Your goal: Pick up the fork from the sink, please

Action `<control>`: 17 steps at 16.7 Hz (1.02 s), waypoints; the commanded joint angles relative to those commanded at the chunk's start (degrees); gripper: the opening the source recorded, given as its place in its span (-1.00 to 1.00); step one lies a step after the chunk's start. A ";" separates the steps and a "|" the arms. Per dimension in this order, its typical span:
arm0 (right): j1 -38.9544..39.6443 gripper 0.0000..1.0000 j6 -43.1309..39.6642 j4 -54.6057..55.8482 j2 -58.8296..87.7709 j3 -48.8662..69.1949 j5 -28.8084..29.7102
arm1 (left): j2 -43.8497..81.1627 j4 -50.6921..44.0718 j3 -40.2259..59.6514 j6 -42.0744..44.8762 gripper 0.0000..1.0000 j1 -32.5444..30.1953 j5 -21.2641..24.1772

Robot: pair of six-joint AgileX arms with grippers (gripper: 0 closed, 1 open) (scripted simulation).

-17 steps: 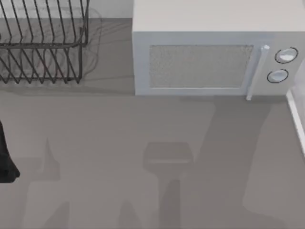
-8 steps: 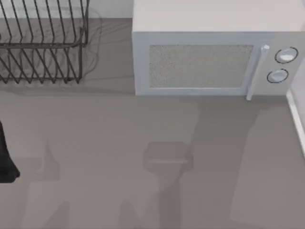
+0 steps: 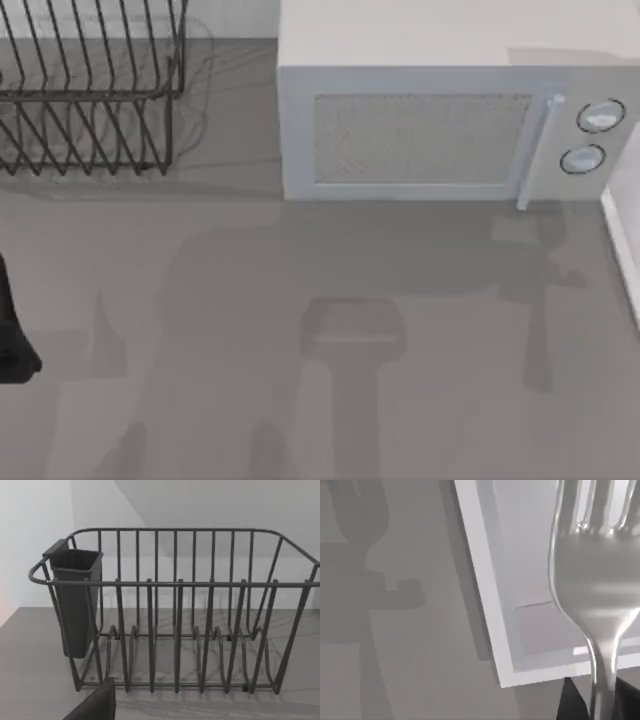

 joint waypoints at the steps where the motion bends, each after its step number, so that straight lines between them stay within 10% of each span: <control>1: 2.66 -1.00 2.73 -0.13 -2.92 -2.86 -0.12 | 0.00 0.00 0.00 0.00 1.00 0.00 0.00; 9: 22.37 -1.00 12.49 5.05 -15.78 -19.75 0.23 | 0.00 0.00 0.00 0.00 1.00 0.00 0.00; 17: 23.70 -1.00 12.35 6.61 -15.98 -20.53 0.31 | 0.00 0.00 0.00 0.00 1.00 0.00 0.00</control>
